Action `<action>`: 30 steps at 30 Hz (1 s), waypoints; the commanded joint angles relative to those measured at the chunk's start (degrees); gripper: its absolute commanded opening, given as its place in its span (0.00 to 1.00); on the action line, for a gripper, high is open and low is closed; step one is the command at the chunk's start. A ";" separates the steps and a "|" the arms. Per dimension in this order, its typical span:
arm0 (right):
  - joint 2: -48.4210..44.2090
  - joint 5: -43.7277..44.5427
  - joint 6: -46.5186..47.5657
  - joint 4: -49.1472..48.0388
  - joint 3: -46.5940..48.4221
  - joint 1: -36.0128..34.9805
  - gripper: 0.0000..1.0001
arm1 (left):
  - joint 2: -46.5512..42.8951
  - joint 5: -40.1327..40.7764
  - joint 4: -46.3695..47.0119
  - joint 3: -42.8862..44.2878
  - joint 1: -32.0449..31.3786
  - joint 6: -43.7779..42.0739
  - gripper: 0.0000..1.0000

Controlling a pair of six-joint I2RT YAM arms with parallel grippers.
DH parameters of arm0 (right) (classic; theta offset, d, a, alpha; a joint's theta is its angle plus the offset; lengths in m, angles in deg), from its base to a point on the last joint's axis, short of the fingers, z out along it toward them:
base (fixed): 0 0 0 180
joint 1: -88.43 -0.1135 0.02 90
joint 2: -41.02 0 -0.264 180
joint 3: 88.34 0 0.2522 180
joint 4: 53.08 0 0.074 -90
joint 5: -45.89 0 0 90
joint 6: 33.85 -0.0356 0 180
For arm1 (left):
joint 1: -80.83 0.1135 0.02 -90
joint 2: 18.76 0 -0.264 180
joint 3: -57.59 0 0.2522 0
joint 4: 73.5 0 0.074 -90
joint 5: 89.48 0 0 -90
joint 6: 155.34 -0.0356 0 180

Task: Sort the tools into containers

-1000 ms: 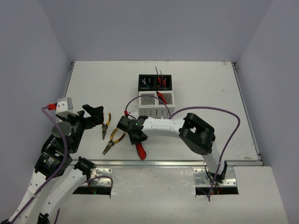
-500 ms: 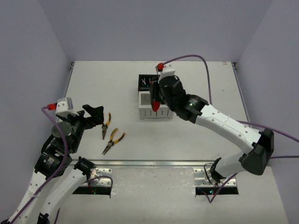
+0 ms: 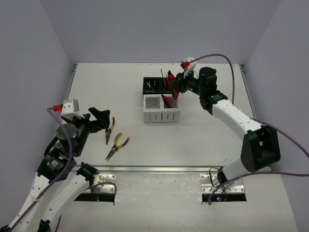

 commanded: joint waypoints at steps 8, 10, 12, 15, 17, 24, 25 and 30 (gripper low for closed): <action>5.88 -33.00 2.81 -7.89 -1.57 4.36 0.00 | 1.43 -3.21 3.19 0.00 -0.06 -1.43 1.00; 6.67 -34.04 3.03 -8.71 -2.49 4.48 0.02 | 1.30 -3.34 3.32 0.00 -0.06 -1.47 1.00; 6.76 -34.04 2.56 -10.62 -3.65 4.48 0.04 | 1.39 -3.53 3.32 -0.09 -0.09 -1.47 1.00; 6.17 -32.58 2.41 -12.28 -5.51 4.58 0.11 | 1.39 -3.87 3.50 -0.09 -0.06 -1.56 1.00; 6.17 -31.82 2.28 -11.98 -5.70 4.64 0.20 | 1.46 -3.93 3.50 -0.09 -0.06 -1.56 1.00; 4.81 -27.53 1.62 -8.04 -4.26 4.61 0.99 | 1.44 -3.12 3.28 -0.09 -0.06 -1.47 1.00; 4.13 -26.50 1.44 -7.57 -4.15 4.57 0.99 | 1.59 -3.05 3.31 -0.09 -0.06 -1.46 1.00; 1.24 -23.67 3.24 -3.79 -3.49 4.27 0.99 | 2.24 -2.79 2.99 0.02 -0.06 -1.39 1.00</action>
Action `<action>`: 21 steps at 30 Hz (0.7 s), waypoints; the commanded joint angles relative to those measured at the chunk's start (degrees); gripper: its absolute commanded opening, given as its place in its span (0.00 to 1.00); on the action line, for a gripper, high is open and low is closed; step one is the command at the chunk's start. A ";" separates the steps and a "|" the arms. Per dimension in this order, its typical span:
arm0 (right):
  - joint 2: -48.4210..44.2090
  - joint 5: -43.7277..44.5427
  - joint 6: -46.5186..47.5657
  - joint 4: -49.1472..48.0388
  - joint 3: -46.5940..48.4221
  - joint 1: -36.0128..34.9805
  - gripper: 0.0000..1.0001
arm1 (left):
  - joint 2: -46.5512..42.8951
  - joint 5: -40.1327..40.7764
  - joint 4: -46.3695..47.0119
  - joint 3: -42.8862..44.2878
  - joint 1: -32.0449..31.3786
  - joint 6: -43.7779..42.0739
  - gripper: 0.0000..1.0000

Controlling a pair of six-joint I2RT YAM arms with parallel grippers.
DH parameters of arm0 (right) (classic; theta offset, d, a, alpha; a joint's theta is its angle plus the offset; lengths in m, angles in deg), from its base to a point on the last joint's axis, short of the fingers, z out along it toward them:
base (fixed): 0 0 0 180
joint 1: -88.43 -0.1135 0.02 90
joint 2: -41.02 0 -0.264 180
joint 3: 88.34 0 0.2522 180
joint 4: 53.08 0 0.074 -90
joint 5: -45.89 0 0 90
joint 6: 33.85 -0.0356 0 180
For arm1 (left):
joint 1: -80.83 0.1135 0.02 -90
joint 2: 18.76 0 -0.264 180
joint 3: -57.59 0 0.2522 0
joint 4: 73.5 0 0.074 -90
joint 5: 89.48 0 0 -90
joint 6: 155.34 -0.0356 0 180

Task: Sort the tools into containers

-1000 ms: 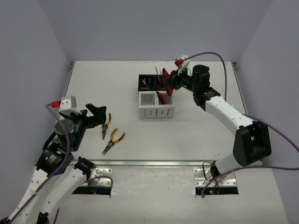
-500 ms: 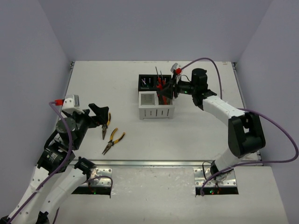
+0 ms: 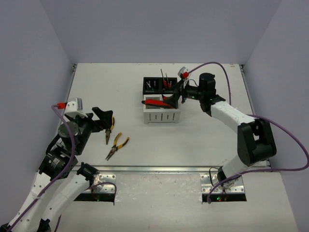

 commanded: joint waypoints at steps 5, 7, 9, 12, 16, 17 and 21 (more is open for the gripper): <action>-2.21 3.17 6.33 7.77 3.69 -1.60 0.99 | 0.43 0.51 2.33 0.11 -0.06 -0.28 1.00; -1.69 3.17 6.56 8.95 3.97 -2.07 0.99 | 0.48 0.47 2.40 0.11 -0.06 -0.28 1.00; -1.66 3.85 7.15 10.76 4.59 -3.35 0.99 | 0.83 0.32 2.42 0.11 -0.06 -0.29 1.00; -0.30 9.27 14.02 19.76 9.95 -8.53 0.99 | 1.35 0.25 2.34 0.20 -0.06 -0.36 1.00; 5.19 15.05 17.87 33.78 20.53 -12.36 0.99 | 1.21 0.54 2.25 0.11 -0.06 -0.28 1.00; 6.99 15.28 17.76 36.91 23.54 -12.48 0.99 | 1.15 0.66 2.25 0.11 -0.06 -0.28 1.00; 14.99 19.80 21.25 49.10 36.77 -14.38 0.95 | 1.44 0.60 2.25 0.11 -0.06 -0.28 1.00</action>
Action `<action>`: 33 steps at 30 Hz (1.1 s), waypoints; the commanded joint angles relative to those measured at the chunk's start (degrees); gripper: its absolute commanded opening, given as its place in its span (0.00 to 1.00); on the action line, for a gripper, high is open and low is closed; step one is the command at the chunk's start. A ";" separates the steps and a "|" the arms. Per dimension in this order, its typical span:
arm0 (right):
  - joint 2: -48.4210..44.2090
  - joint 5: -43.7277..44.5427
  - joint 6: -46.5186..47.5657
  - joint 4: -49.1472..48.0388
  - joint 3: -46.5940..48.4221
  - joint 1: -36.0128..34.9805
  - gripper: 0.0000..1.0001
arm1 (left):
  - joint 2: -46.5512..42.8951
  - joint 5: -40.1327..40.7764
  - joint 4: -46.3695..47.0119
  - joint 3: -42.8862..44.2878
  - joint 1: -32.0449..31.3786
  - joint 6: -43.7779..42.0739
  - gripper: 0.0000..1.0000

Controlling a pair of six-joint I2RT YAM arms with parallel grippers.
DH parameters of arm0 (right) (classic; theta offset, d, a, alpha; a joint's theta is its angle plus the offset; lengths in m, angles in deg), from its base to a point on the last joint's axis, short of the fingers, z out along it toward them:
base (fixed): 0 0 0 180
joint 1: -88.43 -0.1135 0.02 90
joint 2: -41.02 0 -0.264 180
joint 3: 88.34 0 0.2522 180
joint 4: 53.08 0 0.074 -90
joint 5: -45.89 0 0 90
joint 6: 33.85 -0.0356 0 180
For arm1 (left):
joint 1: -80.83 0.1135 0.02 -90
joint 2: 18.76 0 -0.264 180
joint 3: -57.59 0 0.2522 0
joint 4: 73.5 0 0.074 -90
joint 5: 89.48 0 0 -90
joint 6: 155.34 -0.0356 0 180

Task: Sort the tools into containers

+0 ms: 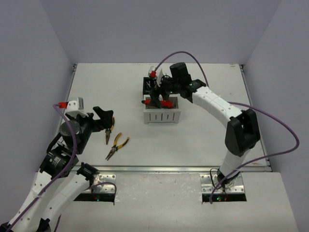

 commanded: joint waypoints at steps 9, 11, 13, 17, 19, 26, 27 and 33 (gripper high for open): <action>12.63 14.08 8.72 20.58 17.70 -4.35 0.68 | 0.36 -0.08 2.34 0.11 -0.06 -0.38 1.00; 14.52 14.71 9.47 21.34 19.58 -4.64 0.66 | 0.23 -0.22 2.35 0.10 -0.06 -0.39 1.00; 15.34 15.33 9.97 21.71 20.22 -5.02 0.65 | 0.15 -0.37 2.49 0.10 -0.06 -0.47 1.00; 17.07 15.78 10.42 21.54 21.20 -5.23 0.50 | 0.19 -0.48 2.48 0.10 -0.06 -0.47 1.00; 17.42 15.77 10.50 21.55 21.28 -5.23 0.41 | 0.13 -0.47 2.52 0.10 -0.06 -0.47 1.00; 14.93 13.36 9.80 20.04 19.86 -5.23 0.00 | 0.06 -0.39 2.51 0.10 -0.06 -0.47 1.00; 13.11 12.89 9.53 18.28 19.17 -5.16 0.00 | 0.13 -0.33 2.45 0.10 -0.06 -0.47 1.00; 4.84 10.29 8.83 11.52 14.70 -5.14 0.00 | -0.19 -0.13 2.43 0.10 -0.06 -0.38 1.00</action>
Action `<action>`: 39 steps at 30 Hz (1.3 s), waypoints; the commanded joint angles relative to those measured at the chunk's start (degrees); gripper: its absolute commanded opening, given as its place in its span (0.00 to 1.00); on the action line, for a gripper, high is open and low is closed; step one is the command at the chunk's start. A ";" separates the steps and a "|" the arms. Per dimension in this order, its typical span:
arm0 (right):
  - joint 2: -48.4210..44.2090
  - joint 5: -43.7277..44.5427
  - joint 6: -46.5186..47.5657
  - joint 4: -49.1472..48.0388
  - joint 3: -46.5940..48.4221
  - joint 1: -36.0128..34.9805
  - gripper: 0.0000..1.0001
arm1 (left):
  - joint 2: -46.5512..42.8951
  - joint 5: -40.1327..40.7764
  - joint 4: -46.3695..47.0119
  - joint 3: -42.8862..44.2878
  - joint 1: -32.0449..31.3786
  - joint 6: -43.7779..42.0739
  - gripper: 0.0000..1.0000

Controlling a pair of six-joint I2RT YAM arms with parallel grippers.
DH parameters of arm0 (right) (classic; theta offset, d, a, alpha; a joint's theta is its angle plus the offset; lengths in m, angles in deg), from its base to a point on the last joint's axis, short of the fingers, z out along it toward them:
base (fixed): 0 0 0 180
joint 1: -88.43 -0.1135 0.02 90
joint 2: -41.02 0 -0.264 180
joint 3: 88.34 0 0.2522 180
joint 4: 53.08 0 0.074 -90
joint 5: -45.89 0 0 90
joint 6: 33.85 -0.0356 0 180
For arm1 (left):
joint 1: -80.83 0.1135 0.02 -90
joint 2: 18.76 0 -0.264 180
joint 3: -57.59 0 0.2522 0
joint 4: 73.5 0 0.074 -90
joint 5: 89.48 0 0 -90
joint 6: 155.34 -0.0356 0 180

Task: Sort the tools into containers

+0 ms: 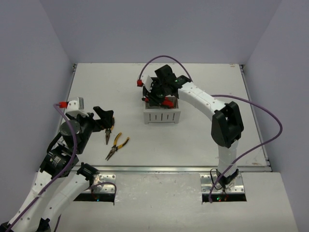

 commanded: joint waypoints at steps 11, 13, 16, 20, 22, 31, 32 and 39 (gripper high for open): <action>-21.63 -23.31 -8.10 -30.11 -19.85 10.49 0.00 | -0.68 -0.24 2.42 0.09 -0.06 -0.47 1.00; -22.78 -26.92 -11.18 -37.15 -23.05 12.10 0.00 | -0.70 -0.33 2.44 0.09 -0.06 -0.47 1.00; -22.66 -30.35 -13.99 -41.57 -24.96 13.68 0.00 | -0.62 -0.33 2.42 0.09 -0.06 -0.47 1.00; -20.71 -33.67 -19.07 -51.25 -27.19 15.83 0.00 | -0.85 -0.24 2.51 0.01 -0.06 -0.47 1.00; -19.71 -35.05 -22.37 -55.39 -28.82 16.89 0.00 | -0.70 -0.24 2.42 0.01 -0.06 -0.38 1.00; -14.93 -37.21 -33.97 -74.77 -33.86 17.99 0.00 | -0.26 -0.33 2.50 0.01 -0.06 -0.38 1.00; -14.57 -37.33 -34.38 -75.70 -34.27 17.99 0.00 | -0.32 -0.33 2.45 0.01 -0.06 -0.38 1.00; -12.50 -36.66 -36.94 -83.04 -38.35 17.99 0.00 | -0.18 -0.65 2.62 -0.02 -0.06 -0.47 1.00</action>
